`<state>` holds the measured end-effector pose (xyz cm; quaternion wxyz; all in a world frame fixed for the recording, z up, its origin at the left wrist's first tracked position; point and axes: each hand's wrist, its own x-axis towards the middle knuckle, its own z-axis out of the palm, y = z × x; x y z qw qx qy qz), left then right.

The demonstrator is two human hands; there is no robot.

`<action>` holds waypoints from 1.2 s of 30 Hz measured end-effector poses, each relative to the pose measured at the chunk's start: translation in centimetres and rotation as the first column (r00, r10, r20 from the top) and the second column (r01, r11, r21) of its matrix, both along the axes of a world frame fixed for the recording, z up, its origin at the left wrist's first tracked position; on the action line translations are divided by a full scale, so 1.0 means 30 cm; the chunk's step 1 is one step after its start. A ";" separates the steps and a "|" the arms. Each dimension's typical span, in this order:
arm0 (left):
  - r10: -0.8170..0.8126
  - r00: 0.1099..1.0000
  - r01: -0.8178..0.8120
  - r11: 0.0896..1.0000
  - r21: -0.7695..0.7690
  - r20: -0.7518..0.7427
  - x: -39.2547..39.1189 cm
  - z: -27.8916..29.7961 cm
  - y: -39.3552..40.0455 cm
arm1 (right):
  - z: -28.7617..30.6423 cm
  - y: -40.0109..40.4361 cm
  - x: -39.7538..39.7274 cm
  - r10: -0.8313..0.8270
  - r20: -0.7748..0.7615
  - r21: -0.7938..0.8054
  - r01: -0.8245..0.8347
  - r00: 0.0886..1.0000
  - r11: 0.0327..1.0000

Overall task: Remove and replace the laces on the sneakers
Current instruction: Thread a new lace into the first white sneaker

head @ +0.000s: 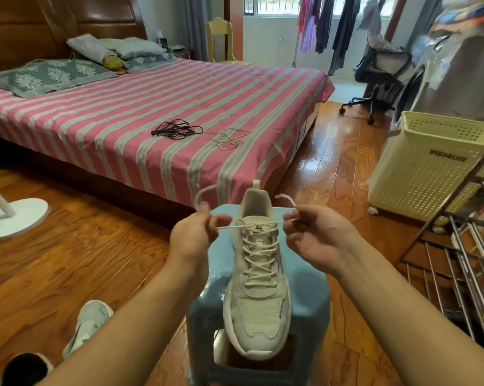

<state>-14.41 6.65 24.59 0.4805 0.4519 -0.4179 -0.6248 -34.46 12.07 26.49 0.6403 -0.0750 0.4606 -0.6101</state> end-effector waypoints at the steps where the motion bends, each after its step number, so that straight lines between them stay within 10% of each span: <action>1: 0.047 0.997 -0.039 0.993 0.111 -0.069 0.007 -0.003 -0.004 | -0.018 0.007 -0.013 -0.016 -0.027 0.054 0.017 1.000 0.998; 5: -0.016 0.953 0.071 0.983 0.172 -0.303 -0.021 0.034 -0.038 | -0.039 0.011 -0.004 -0.063 -0.080 0.080 0.069 0.995 0.994; 8: -0.164 0.941 0.211 0.968 -0.135 0.295 -0.089 0.068 -0.070 | 0.002 0.006 0.020 -0.145 -0.331 -0.134 0.105 0.932 0.985; 10: -0.193 0.680 0.477 0.850 -0.226 0.707 -0.128 0.091 -0.060 | 0.048 0.012 0.038 -0.208 -0.619 -0.338 -0.018 0.758 0.941; 13: -0.215 0.493 0.672 0.710 -0.212 0.843 -0.168 0.109 -0.042 | 0.075 -0.015 0.060 -0.202 -0.850 -0.358 -0.254 0.486 0.898; 17: -0.170 0.559 0.665 0.676 -0.317 0.812 -0.173 0.113 -0.062 | 0.042 -0.051 0.055 -0.147 -0.981 -0.183 -0.344 0.130 0.921; 19: -0.335 0.626 0.684 0.670 -0.289 0.704 -0.162 0.109 -0.062 | 0.042 -0.047 0.037 -0.087 -0.983 -0.141 -0.366 0.159 0.920; 24: -0.395 0.709 0.602 0.771 -0.209 0.584 -0.140 0.101 -0.103 | 0.065 -0.027 0.010 0.178 -0.740 -0.163 -0.430 0.648 0.888; 29: -0.403 0.825 0.502 0.845 -0.185 0.397 -0.150 0.115 -0.107 | 0.038 -0.016 0.024 0.180 -0.888 -0.093 -0.548 0.423 0.831; 36: -0.389 0.870 0.448 0.881 -0.153 0.303 -0.139 0.108 -0.125 | 0.019 -0.070 0.052 0.223 -0.756 -0.016 -0.358 0.616 0.934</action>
